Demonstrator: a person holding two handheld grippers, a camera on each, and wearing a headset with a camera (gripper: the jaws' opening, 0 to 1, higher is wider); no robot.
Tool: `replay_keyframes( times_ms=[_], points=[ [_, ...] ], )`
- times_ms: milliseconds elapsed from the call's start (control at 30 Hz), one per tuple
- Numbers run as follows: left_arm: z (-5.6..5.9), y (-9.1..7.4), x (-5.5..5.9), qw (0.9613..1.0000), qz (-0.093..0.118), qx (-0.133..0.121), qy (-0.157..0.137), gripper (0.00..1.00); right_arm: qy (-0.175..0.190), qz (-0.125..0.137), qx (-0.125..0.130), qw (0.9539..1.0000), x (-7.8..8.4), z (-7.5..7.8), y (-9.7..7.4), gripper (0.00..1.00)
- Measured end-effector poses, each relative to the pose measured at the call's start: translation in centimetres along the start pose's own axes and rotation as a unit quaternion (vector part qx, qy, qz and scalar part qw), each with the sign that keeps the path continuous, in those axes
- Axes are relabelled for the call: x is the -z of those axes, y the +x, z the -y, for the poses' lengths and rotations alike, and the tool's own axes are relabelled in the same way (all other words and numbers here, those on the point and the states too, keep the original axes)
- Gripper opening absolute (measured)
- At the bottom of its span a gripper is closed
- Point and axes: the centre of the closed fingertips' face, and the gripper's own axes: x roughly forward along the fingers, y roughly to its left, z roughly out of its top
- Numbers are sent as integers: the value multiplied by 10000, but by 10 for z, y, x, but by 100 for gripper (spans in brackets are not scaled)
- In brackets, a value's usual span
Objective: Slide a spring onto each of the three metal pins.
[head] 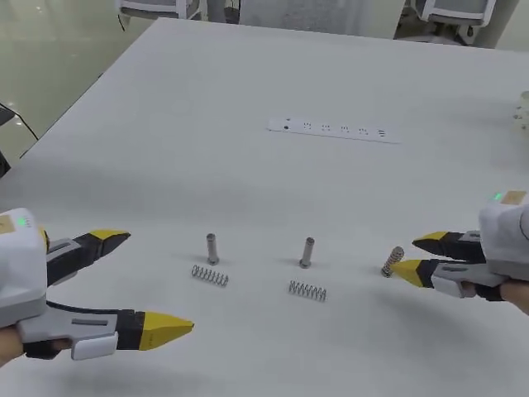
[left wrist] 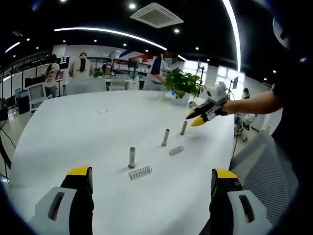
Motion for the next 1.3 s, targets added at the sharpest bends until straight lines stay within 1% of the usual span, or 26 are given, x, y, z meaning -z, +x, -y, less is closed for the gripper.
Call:
replay_keyframes(
  times_ms=[200,300,400,633,833,1067,1200,1300],
  points=[
    [0,0,1,10000,-6,2,-4,98,6,62,27,10000,2,-4,-9,34],
    [0,0,1,10000,-19,6,-4,98,11,79,-2,10000,4,-7,-11,34],
    [1,0,2,10000,-26,20,-2,98,21,38,-46,10000,6,-11,-12,34],
    [0,0,0,10000,-18,24,-6,98,72,40,-99,9999,14,-18,-14,33],
    [0,1,0,10000,-15,15,-11,98,61,-60,-156,9998,20,-21,-15,32],
    [2,0,2,10000,-29,44,-8,98,49,2,-200,9998,13,-27,-14,31],
    [2,0,1,10000,-16,41,-9,98,-26,-5,-323,9995,9,-38,-11,29],
    [1,-1,1,10000,-26,39,-4,98,-116,-16,-417,9991,6,-43,-8,29]
  ],
)
